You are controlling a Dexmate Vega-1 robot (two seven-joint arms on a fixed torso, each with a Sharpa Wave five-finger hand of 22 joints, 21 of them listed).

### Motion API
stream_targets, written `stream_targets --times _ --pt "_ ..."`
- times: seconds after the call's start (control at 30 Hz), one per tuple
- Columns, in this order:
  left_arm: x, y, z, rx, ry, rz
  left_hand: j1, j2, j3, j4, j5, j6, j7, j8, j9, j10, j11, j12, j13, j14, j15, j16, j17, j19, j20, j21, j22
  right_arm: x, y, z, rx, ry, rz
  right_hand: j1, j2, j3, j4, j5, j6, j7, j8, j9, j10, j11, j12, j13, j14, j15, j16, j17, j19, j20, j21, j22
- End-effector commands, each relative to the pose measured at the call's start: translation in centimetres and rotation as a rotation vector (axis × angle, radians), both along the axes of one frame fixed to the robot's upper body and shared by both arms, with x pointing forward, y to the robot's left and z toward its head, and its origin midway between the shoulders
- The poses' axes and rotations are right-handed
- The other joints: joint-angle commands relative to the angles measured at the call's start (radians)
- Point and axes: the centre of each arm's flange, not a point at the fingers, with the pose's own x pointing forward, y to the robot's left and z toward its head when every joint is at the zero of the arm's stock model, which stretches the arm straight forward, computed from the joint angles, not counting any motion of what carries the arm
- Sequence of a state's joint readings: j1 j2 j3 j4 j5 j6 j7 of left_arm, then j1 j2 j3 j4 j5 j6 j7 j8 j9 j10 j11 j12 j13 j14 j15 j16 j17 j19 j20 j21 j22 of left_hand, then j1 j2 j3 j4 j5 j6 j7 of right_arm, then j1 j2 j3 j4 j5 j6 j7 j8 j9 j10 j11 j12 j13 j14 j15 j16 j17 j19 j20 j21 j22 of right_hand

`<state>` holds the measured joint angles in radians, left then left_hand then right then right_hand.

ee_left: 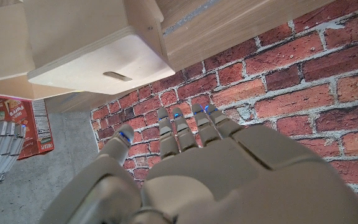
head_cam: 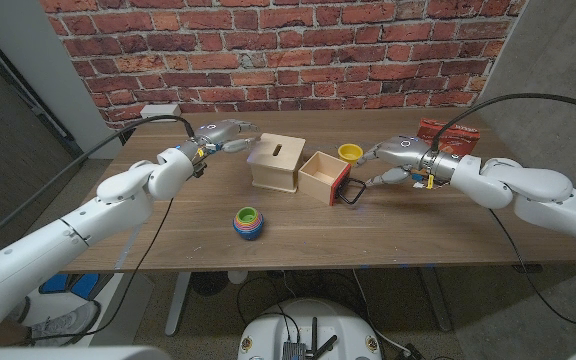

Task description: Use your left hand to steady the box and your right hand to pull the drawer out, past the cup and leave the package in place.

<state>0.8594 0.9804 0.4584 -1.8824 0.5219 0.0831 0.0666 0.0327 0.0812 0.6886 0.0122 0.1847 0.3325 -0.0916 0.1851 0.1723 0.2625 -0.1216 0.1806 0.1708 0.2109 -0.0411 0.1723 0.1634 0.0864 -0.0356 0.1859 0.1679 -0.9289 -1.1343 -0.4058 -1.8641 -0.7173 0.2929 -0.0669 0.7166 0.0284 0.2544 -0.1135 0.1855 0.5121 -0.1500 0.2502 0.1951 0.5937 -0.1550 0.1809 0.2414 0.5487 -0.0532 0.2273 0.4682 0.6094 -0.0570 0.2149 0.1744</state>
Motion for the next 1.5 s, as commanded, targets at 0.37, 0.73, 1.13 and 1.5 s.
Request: stream_targets --times 0.37,0.73,1.13,1.5 --pt "0.3 1.3 -1.1 -0.205 -0.015 -0.054 0.001 0.055 0.015 -0.004 -0.003 -0.010 0.011 -0.004 0.002 -0.004 0.012 0.002 0.002 0.006 -0.105 0.000 0.001 0.024 -0.141 0.011 0.001 0.2 -0.7 -0.4 0.266 0.076 -0.044 -0.029 0.002 -0.013 -0.004 0.006 -0.064 0.008 -0.035 -0.004 -0.065 0.017 -0.006 -0.009 -0.069 -0.107 -0.016 -0.003 0.019 -0.027 0.000 0.000" --pt "0.7 1.7 -2.0 -0.321 -0.049 -0.086 0.005 0.060 0.023 -0.008 -0.003 -0.017 0.019 -0.007 0.001 -0.015 0.018 0.000 0.003 -0.002 -0.094 -0.002 0.000 0.025 -0.136 0.009 0.001 0.8 0.1 -1.1 0.369 0.116 -0.057 -0.048 0.013 -0.019 -0.003 0.008 -0.108 0.008 -0.054 -0.007 -0.114 0.043 -0.006 -0.016 -0.108 -0.085 -0.023 -0.008 0.018 -0.013 -0.008 -0.001" --pt "1.2 1.4 -3.1 -0.430 -0.065 -0.123 0.016 0.064 0.034 -0.023 -0.003 -0.027 0.024 -0.009 0.001 -0.031 0.026 -0.002 0.002 -0.013 -0.086 -0.003 -0.001 0.032 -0.126 0.008 0.000 1.0 -0.3 -1.5 0.531 0.152 -0.061 -0.073 0.020 -0.026 0.003 0.009 -0.141 0.014 -0.063 -0.009 -0.141 0.056 -0.003 -0.021 -0.135 -0.068 -0.025 -0.012 0.002 0.001 -0.018 -0.002" --pt "1.7 1.4 -4.2 -0.561 -0.067 -0.170 0.023 0.064 0.040 -0.034 -0.004 -0.030 0.026 -0.008 0.001 -0.037 0.028 -0.001 0.002 -0.016 -0.082 -0.003 -0.001 0.047 -0.118 0.012 0.000 1.6 -0.5 -1.9 0.679 0.199 -0.041 -0.085 0.025 -0.029 0.006 0.010 -0.147 0.019 -0.063 -0.009 -0.144 0.062 0.001 -0.023 -0.145 -0.061 -0.025 -0.014 -0.001 0.003 -0.020 -0.002"
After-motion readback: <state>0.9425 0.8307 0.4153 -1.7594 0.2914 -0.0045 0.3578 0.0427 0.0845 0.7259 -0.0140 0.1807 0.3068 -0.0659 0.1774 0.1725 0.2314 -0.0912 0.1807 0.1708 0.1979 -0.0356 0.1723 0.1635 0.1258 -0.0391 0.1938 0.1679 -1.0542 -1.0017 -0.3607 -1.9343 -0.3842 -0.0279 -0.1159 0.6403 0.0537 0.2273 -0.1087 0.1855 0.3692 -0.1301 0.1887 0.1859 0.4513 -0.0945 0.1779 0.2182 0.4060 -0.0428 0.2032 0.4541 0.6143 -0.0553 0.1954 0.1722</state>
